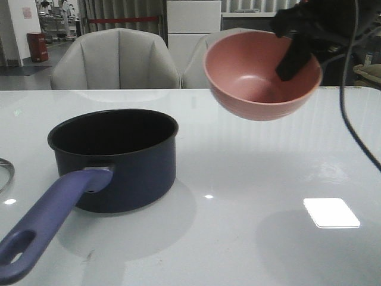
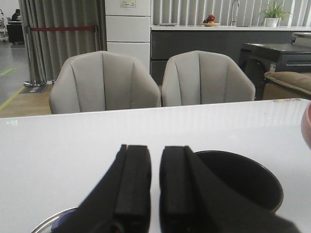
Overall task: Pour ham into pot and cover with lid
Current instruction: 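Carry the empty bowl back and lower it onto the table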
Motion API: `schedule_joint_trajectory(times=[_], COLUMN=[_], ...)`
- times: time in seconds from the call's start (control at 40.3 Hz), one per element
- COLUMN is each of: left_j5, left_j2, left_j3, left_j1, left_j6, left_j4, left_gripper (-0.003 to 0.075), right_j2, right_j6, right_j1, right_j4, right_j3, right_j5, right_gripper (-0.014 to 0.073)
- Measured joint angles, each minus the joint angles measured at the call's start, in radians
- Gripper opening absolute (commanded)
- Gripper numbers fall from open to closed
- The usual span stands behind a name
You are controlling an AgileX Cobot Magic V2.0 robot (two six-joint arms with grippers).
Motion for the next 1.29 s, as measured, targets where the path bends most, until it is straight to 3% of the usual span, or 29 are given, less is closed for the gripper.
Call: schedule_joint_trajectory(times=[0.372, 0.794, 0.894, 1.067, 1.142, 1.291], left_j5=[0.0, 0.0, 0.0, 0.0, 0.0, 0.0], left_j2=[0.0, 0.0, 0.0, 0.0, 0.0, 0.0], left_j3=[0.0, 0.0, 0.0, 0.0, 0.0, 0.0], left_j1=[0.0, 0.0, 0.0, 0.0, 0.0, 0.0], left_j6=[0.0, 0.0, 0.0, 0.0, 0.0, 0.0], left_j4=[0.0, 0.0, 0.0, 0.0, 0.0, 0.0], left_gripper=[0.0154, 0.0154, 0.0154, 0.0154, 0.0154, 0.0154], right_j2=[0.071, 0.228, 0.241, 0.243, 0.243, 0.243], right_j6=[0.123, 0.129, 0.129, 0.129, 0.129, 0.129], right_j1=[-0.167, -0.18, -0.18, -0.18, -0.18, -0.18], right_j4=[-0.062, -0.083, -0.087, -0.087, -0.089, -0.118], right_j3=[-0.001, -0.004, -0.004, -0.006, -0.006, -0.022], right_j5=[0.161, 0.157, 0.133, 0.106, 0.099, 0.113], right_gripper=[0.0138, 0.0148, 0.0206, 0.043, 0.0475, 0.0476])
